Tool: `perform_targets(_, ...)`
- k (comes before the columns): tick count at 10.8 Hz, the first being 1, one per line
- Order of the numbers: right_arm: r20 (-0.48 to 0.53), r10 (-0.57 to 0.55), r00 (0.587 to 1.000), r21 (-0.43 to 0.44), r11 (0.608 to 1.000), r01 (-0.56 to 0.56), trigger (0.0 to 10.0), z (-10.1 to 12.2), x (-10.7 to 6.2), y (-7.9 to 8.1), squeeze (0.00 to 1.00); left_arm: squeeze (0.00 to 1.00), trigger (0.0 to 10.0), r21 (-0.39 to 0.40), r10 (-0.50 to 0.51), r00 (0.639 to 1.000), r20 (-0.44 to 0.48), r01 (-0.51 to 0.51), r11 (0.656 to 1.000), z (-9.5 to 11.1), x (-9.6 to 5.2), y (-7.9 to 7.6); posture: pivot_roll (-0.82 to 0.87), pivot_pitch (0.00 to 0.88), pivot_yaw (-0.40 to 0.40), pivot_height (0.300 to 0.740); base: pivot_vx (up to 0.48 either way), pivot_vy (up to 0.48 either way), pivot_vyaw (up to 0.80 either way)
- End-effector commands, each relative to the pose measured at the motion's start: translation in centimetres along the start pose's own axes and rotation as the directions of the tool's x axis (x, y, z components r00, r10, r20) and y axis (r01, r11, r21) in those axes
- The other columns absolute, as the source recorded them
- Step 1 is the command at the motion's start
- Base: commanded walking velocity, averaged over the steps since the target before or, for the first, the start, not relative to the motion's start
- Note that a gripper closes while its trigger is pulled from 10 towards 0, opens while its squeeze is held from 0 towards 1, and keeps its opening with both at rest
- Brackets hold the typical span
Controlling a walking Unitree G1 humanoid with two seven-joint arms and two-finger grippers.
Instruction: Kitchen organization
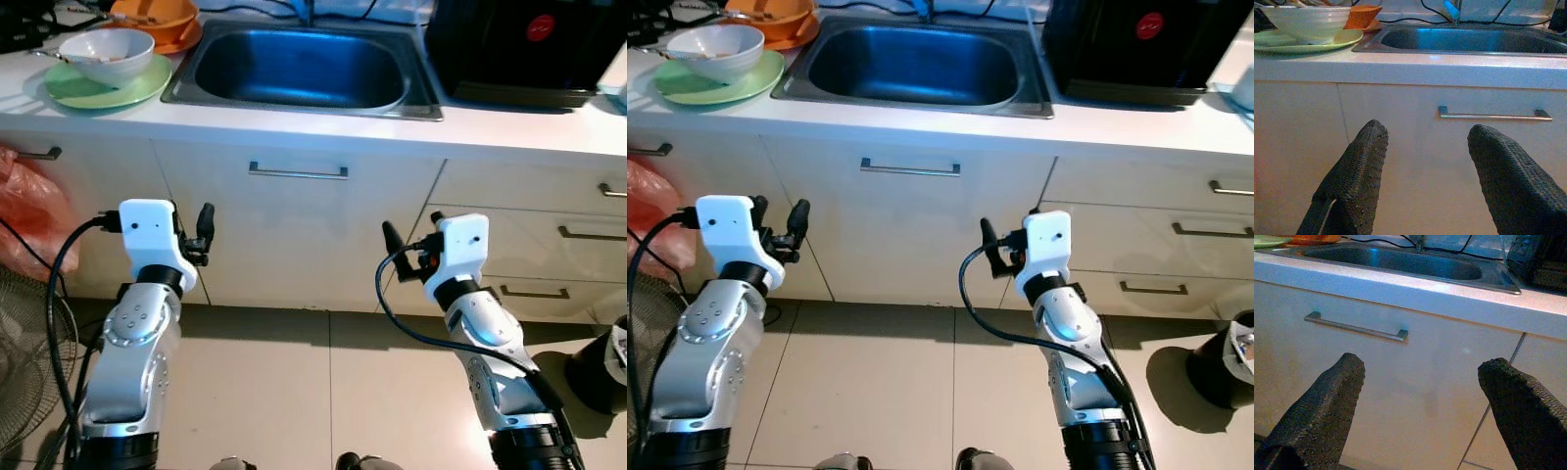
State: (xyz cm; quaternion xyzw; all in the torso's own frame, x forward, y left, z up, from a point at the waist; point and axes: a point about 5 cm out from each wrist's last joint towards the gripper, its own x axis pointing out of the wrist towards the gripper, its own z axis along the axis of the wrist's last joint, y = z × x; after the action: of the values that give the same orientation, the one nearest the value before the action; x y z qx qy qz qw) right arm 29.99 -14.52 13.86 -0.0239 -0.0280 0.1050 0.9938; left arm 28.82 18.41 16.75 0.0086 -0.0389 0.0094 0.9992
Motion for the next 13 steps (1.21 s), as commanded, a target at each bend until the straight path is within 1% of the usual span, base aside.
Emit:
perform_targets(1,0.031,-0.034,0.999,-0.025,0.999,0.035,10.0,0.7,0.0,-0.8,0.00,0.00,10.0,-0.005,0.014,1.000,0.013,-0.014,1.000,0.2,0.1,-0.1,0.02,0.131,-0.020,0.740,0.000,0.000,0.65)
perform_targets(3,0.044,-0.052,0.998,-0.020,0.998,0.053,10.0,1.1,0.3,-1.0,0.00,0.00,10.0,-0.023,0.027,0.999,0.027,-0.027,0.999,0.6,0.3,-0.2,0.02,0.126,-0.018,0.740,0.000,0.000,0.80)
perform_targets(4,0.059,-0.053,0.997,-0.011,0.998,0.054,10.0,1.5,0.6,-1.0,0.00,0.00,10.0,-0.021,0.015,0.996,0.084,-0.013,1.000,1.9,0.6,-0.5,0.03,0.125,-0.015,0.740,0.000,0.000,0.00)
perform_targets(5,0.066,-0.054,0.996,-0.007,0.999,0.054,10.0,1.8,0.6,-1.0,0.00,0.00,10.0,-0.018,0.017,0.995,0.102,-0.015,1.000,2.4,0.6,-0.5,0.03,0.127,-0.012,0.740,0.000,0.000,0.00)
perform_targets(6,0.089,-0.060,0.994,-0.006,0.998,0.060,10.0,2.4,0.7,-1.1,0.00,0.00,10.0,-0.020,0.018,0.993,0.113,-0.016,1.000,2.8,0.7,-0.3,0.03,0.127,-0.008,0.740,0.262,0.000,0.00)
perform_targets(9,0.096,-0.075,0.993,-0.007,0.997,0.076,10.0,2.6,0.6,-1.4,0.00,0.00,10.0,-0.026,0.010,0.993,0.118,-0.007,1.000,2.9,0.9,-0.5,0.02,0.130,0.001,0.740,0.383,0.000,0.00)
perform_targets(13,0.095,-0.083,0.992,-0.004,0.996,0.084,10.0,2.4,0.6,-1.4,0.00,0.00,10.0,-0.026,0.014,0.992,0.123,-0.011,1.000,3.2,1.1,-0.4,0.02,0.123,0.005,0.740,0.459,0.000,0.00)
